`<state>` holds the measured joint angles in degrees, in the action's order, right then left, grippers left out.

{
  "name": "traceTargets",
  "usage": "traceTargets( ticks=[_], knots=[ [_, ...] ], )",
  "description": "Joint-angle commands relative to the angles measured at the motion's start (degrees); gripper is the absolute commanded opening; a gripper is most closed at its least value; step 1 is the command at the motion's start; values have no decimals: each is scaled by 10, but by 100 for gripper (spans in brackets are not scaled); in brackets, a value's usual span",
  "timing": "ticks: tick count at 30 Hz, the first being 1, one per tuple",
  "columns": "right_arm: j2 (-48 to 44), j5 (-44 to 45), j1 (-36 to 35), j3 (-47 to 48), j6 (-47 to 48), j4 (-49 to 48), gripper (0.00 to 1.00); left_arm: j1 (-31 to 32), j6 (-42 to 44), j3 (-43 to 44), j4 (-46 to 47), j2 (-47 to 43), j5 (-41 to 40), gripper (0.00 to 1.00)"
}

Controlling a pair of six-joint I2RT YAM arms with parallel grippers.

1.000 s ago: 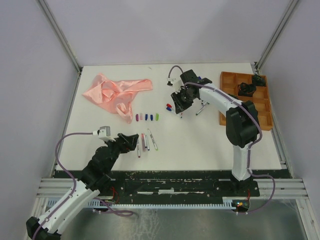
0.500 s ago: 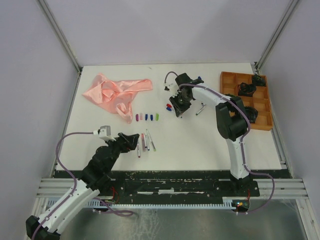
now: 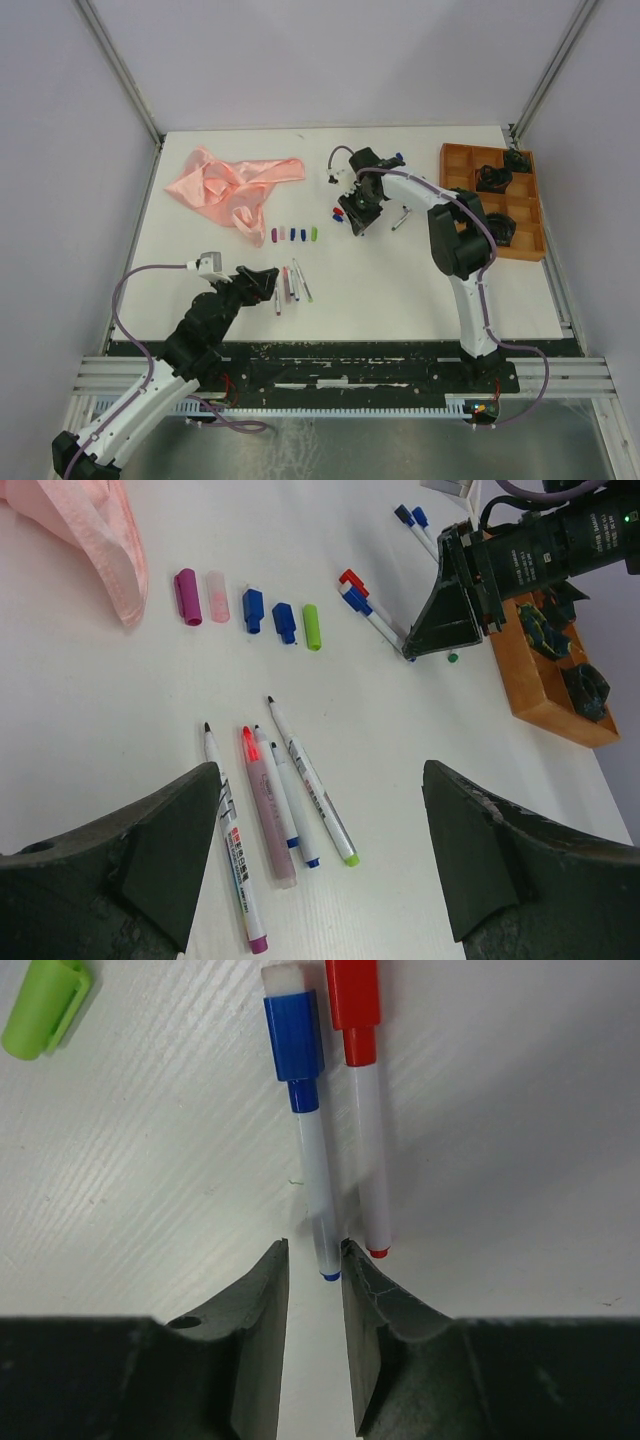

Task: Open the pen caps
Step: Pick up the pen from the center of the board.

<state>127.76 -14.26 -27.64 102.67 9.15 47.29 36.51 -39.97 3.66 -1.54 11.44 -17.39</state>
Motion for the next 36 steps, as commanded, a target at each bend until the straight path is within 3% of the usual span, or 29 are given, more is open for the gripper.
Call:
traceTargets(
  ticks=[1,9,24,36],
  knots=[
    [9,10,-1,25,9,3,35,2,-23,-3,24,-7,8,87],
    [15,35,-11,28,18,8,31,1,-25,-1,18,-12,10,87],
    [8,96,-44,33,79,63,12,1,-26,9,-7,-33,10,87],
    [1,108,-49,3,99,67,30,1,-28,10,-12,-45,13,87]
  ],
)
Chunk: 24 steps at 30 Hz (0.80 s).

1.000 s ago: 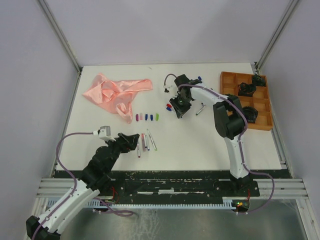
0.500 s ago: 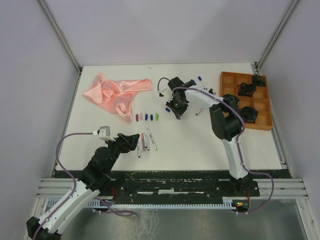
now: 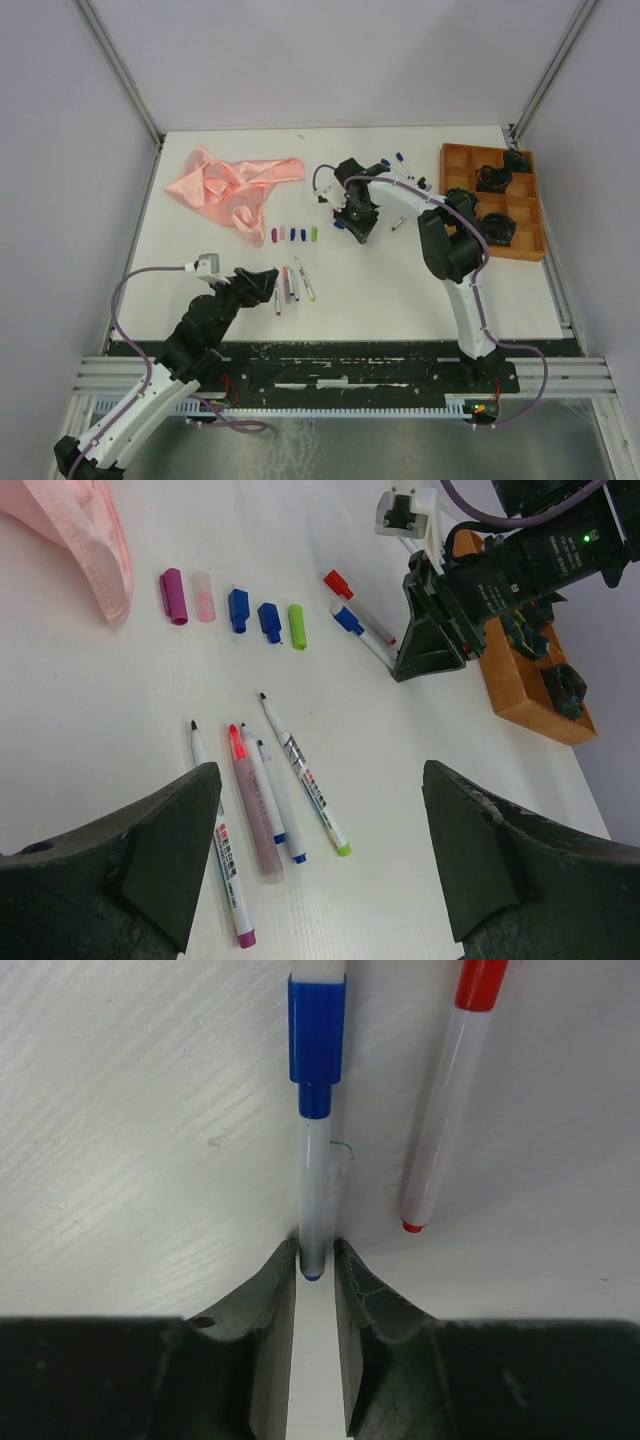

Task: Open the pen caps
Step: Pick up the pen from the center of the board.

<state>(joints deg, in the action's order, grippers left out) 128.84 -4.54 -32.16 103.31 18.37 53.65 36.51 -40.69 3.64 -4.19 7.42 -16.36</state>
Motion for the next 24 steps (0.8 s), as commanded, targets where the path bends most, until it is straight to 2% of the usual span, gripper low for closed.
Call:
traceTargets(
  ticks=[1,11,17,22,24],
  knots=[
    [-6,11,-5,-1,6,2,31,1,-21,10,16,-5,4,87],
    [33,-18,-11,48,-9,-12,31,1,-25,10,30,0,8,87],
    [42,-2,-33,48,-9,-21,29,2,-26,11,43,13,13,87],
    [48,1,-36,51,-9,-16,26,1,-27,14,46,18,18,87],
    [48,-1,-36,51,-8,-12,20,1,-31,14,48,17,22,87]
  ],
)
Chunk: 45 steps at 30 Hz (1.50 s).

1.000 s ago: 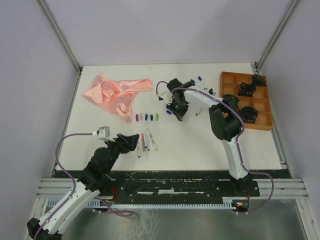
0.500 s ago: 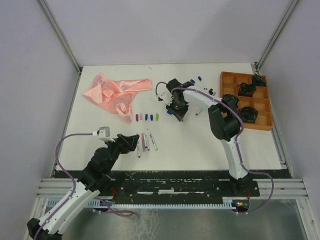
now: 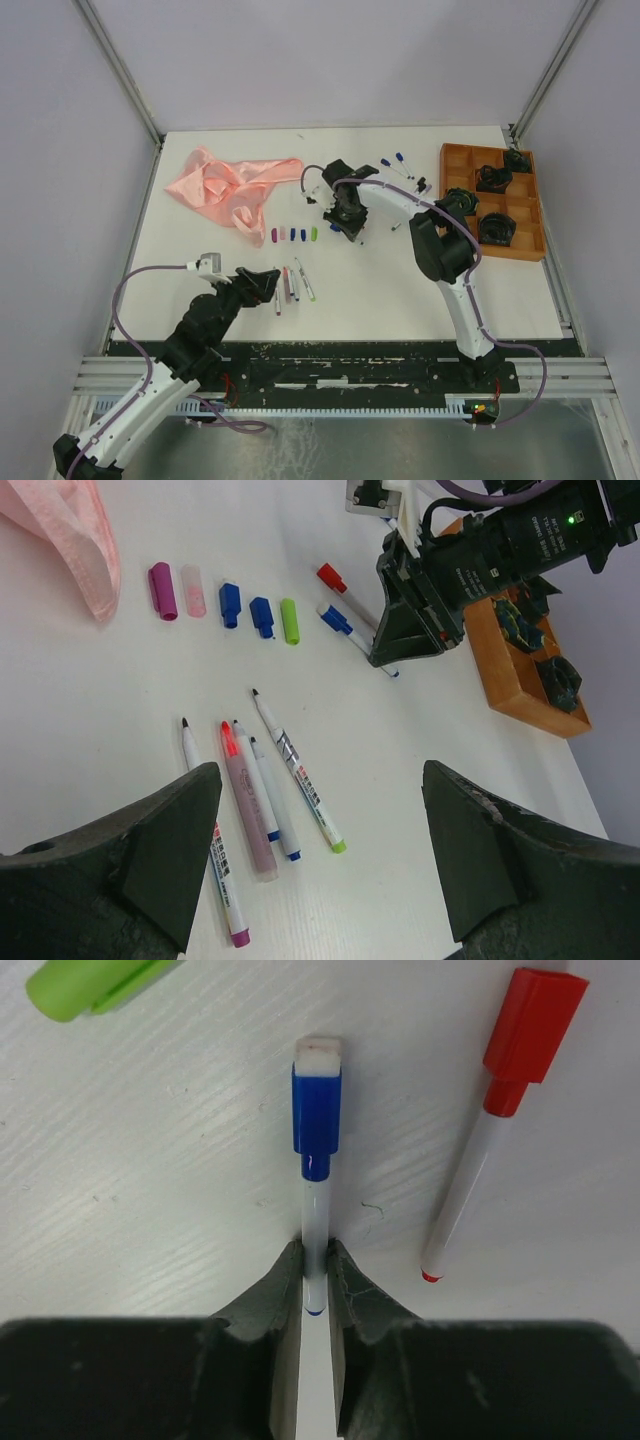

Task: Open the pen caps
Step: Pick up the pen from the center of the board, then open the pen cap from the pen.

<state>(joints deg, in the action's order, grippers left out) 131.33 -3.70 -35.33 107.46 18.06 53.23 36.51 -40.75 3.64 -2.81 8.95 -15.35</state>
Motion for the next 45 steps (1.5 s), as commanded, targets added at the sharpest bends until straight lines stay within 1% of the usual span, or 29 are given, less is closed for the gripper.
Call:
traceTargets(
  ticks=[1,5,6,9,12,16,20,22,25,27,29,31,33,34,36,37,38,40,42,45],
  knots=[
    [23,-11,-5,11,-5,-5,17,1,-32,13,36,2,15,87],
    [9,-26,-4,17,-6,10,1,1,-39,12,51,-1,40,87],
    [1,-34,-3,15,-7,11,0,1,-40,11,59,-2,50,87],
    [-39,-71,-1,-4,-7,19,0,2,-49,6,93,-5,83,87],
    [-96,-124,2,-45,-3,21,0,1,-60,-1,142,-6,120,87],
    [-165,-244,30,-69,-5,34,0,1,-71,-14,227,-3,159,87],
    [-231,-362,58,-74,-7,48,0,1,-71,-18,315,8,172,88],
    [-268,-415,62,-91,-8,50,0,2,-71,-13,351,20,174,89],
    [-330,-496,62,-136,-16,43,0,2,-73,5,400,62,180,91],
    [-379,-530,64,-174,-34,10,0,1,-78,22,437,107,197,91],
    [-432,-561,71,-216,-61,-43,0,2,-87,38,485,160,217,91],
    [-481,-584,85,-257,-75,-89,0,1,-101,53,544,220,234,91],
    [-515,-617,105,-290,-115,-146,0,1,-115,70,602,277,252,91],
    [-527,-643,114,-313,-151,-189,0,1,-121,83,630,307,263,91],
    [-549,-688,124,-369,-267,-328,0,1,-138,105,710,366,291,91],
    [-556,-702,125,-391,-322,-399,0,2,-149,114,746,394,304,92],
    [-562,-710,125,-404,-359,-443,0,2,-164,123,780,421,315,91],
    [-569,-715,125,-408,-375,-459,0,2,-180,143,826,470,333,91],
    [-574,-711,125,-409,-369,-453,0,5,-182,161,841,490,340,90],
    [-572,-714,125,-412,-372,-453,0,16,-162,187,802,498,322,89]
  ],
)
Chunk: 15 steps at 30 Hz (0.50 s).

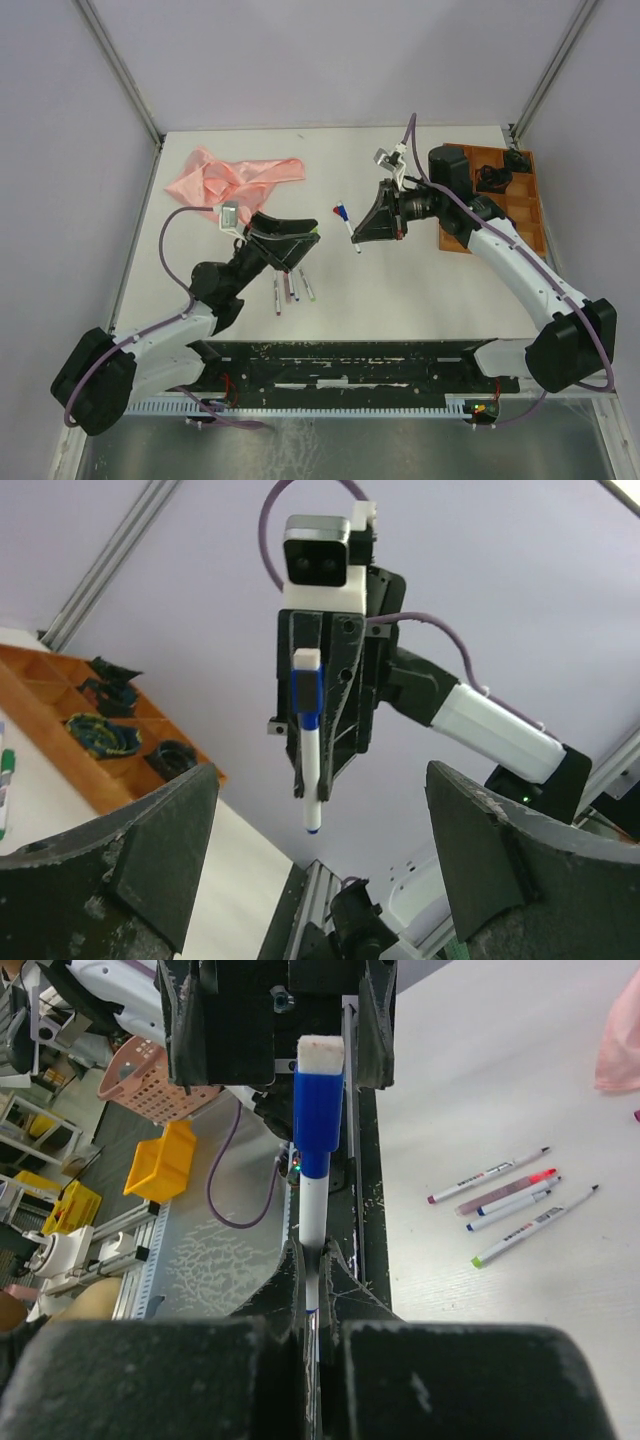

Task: Open the pen caps
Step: Open the pen cap from the pen.

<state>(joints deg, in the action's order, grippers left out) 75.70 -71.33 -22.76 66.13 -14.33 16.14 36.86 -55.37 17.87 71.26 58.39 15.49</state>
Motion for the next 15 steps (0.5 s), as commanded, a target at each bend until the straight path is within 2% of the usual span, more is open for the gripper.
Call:
traceTargets(
  ticks=[1,6,10,15],
  knots=[
    [-14,-39,-2,1,-49,-82,0,19,-4,53,39,3,5,89],
    [-6,-40,-15,-1,-51,-85,0,51,46,97,-55,8,-36,84],
    [-5,-41,-27,-2,-48,-86,0,54,55,117,-110,11,-56,80],
    [3,-39,-39,-4,-44,-86,0,56,57,131,-141,20,-64,74]
  ],
)
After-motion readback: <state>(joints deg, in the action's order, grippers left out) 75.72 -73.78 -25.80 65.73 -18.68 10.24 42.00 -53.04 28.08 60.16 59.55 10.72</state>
